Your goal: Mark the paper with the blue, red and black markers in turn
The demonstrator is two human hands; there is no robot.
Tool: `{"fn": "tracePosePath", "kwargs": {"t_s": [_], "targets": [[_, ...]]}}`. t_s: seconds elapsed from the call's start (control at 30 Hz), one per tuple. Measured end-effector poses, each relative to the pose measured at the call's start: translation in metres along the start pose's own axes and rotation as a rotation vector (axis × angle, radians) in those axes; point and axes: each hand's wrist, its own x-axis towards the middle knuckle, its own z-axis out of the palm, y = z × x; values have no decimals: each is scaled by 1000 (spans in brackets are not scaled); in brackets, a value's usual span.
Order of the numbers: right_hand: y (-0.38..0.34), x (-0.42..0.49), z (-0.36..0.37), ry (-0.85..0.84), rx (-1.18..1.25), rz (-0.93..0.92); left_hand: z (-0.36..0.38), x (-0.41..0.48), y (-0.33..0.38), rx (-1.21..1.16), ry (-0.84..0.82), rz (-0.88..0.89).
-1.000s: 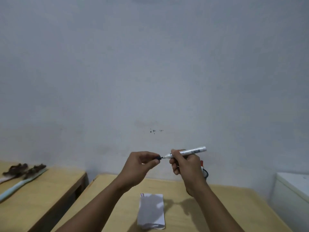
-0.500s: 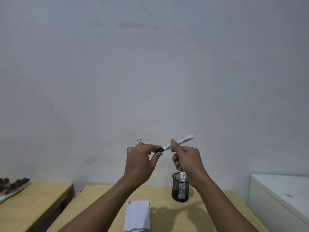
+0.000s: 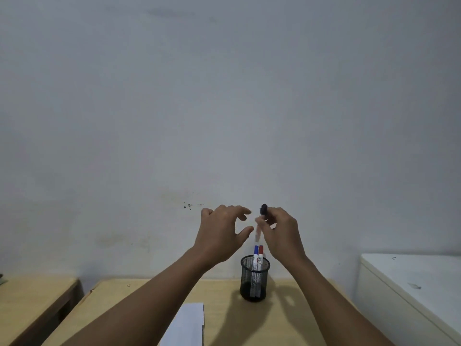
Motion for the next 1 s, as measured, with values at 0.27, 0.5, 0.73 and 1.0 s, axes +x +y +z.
{"fn": "tracePosePath", "kwargs": {"t_s": [0.27, 0.5, 0.73, 1.0], "targets": [[63, 3, 11, -118, -23, 174, 85, 5, -26, 98, -607, -111], [117, 11, 41, -188, -98, 272, 141, 1, -54, 86, -763, -180], [142, 7, 69, -297, -185, 346, 162, -4, -63, 46, -717, -187], [145, 4, 73, -399, -223, 328, 169, -5, -68, 40, -694, -200]]}}
